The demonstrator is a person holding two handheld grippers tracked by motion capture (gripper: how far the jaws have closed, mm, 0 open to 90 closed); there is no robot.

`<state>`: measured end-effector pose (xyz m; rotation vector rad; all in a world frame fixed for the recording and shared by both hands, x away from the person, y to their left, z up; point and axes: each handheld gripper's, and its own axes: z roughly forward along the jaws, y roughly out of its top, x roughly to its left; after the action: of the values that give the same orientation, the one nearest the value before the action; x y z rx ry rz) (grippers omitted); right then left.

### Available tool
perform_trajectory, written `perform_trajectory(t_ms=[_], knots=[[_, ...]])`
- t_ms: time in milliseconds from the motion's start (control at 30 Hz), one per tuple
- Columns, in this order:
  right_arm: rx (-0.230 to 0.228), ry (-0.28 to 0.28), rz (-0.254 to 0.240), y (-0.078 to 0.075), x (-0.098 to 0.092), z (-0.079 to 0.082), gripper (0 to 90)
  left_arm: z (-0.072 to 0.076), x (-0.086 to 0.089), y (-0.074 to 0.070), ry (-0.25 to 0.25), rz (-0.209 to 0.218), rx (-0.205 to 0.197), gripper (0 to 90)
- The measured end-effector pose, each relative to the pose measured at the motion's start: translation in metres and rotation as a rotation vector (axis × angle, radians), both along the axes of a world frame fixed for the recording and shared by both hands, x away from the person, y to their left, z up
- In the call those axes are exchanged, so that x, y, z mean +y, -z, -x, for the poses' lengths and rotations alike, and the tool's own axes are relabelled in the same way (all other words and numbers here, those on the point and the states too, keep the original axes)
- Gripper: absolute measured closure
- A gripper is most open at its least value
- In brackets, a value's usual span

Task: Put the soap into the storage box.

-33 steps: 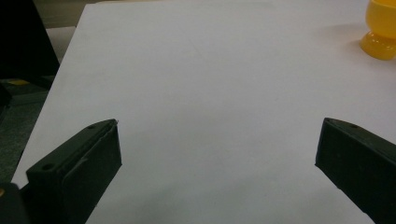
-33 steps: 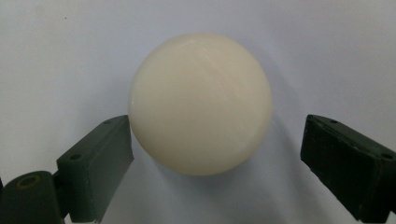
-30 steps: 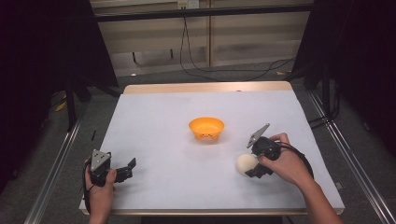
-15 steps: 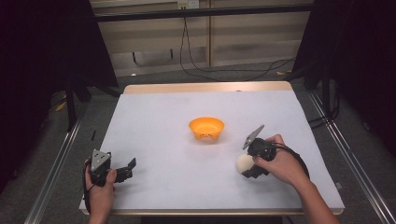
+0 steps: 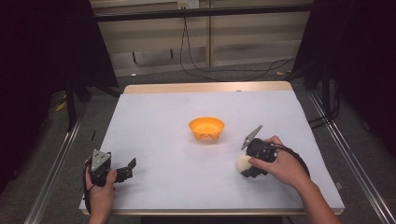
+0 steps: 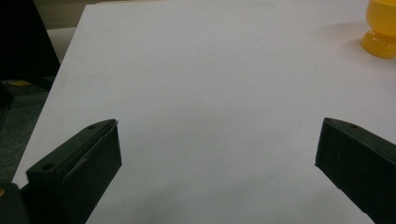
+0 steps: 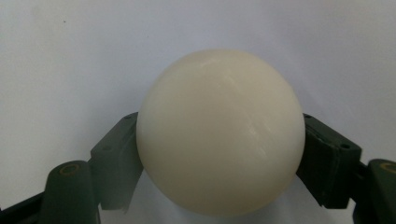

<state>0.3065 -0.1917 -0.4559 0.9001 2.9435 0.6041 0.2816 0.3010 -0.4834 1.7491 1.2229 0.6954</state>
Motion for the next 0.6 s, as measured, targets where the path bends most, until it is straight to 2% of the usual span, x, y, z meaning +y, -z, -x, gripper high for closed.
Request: perform_trajectory(t_ms=[100, 267, 300, 400, 433, 600], knots=[[-0.007, -0.023, 0.008, -0.0001, 0.0008, -0.0001, 23.9, -0.0001, -0.0004, 0.0, -0.001, -0.006, 0.003, 0.0], [-0.026, -0.014, 0.021, 0.0001, 0.0022, 0.0036, 24.0, 0.0001, -0.0008, 0.0, -0.001, -0.009, 0.002, 0.1], [-0.051, -0.032, 0.021, 0.0017, 0.0016, 0.0038, 24.1, 0.0002, -0.001, 0.0, 0.0, -0.007, 0.002, 0.1], [-0.054, -0.026, 0.03, 0.0022, 0.0025, 0.0056, 24.1, 0.0005, -0.0011, 0.0, -0.003, -0.009, 0.0, 0.1], [-0.072, -0.036, 0.042, 0.0034, 0.0031, 0.0067, 24.0, 0.0004, -0.0009, 0.0, 0.0, -0.004, -0.002, 0.1], [-0.055, -0.024, 0.05, 0.0024, 0.005, 0.0063, 24.4, 0.0005, -0.0006, 0.0001, -0.001, 0.005, -0.005, 0.1]])
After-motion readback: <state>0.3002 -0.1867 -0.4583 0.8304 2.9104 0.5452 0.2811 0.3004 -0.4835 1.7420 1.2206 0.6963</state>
